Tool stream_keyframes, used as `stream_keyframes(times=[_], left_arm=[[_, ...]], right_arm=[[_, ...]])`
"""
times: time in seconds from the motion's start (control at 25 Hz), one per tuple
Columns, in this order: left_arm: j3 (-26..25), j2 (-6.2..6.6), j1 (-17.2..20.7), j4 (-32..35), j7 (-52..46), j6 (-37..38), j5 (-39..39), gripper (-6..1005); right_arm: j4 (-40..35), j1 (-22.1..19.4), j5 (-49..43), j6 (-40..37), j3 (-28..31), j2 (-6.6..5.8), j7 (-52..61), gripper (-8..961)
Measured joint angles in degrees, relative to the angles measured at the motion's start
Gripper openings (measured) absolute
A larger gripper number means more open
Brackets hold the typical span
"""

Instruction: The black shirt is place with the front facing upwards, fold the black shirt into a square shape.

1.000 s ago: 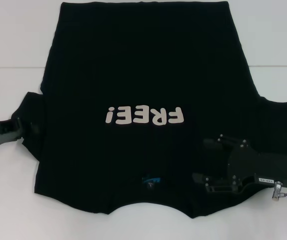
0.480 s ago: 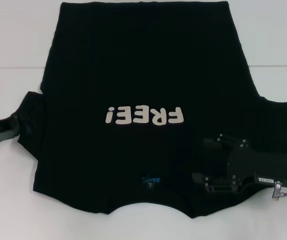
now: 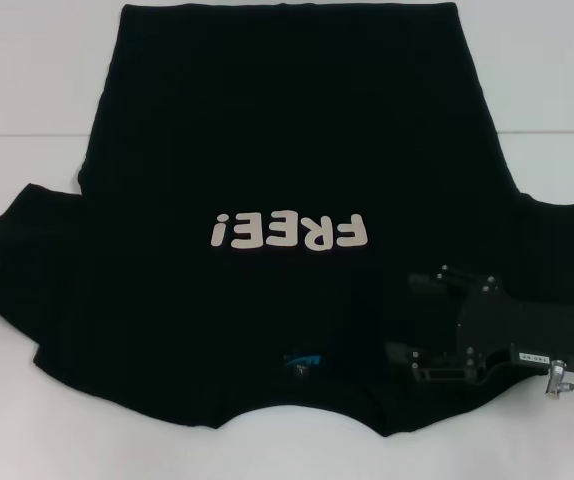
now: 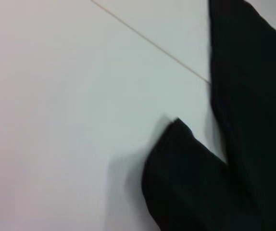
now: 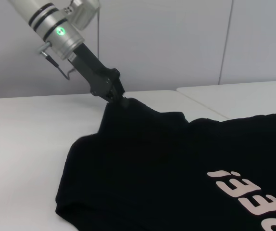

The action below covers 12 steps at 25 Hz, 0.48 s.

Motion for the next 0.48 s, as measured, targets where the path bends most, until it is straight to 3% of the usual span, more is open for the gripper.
stream_keyframes(times=[0.48], left_arm=[[-0.73,0.13,-0.38,0.72,0.37,1.59,0.03,15]], right_arm=[[-0.07,0.15,-0.02,0.03,-0.03,-0.05,-0.08,944]])
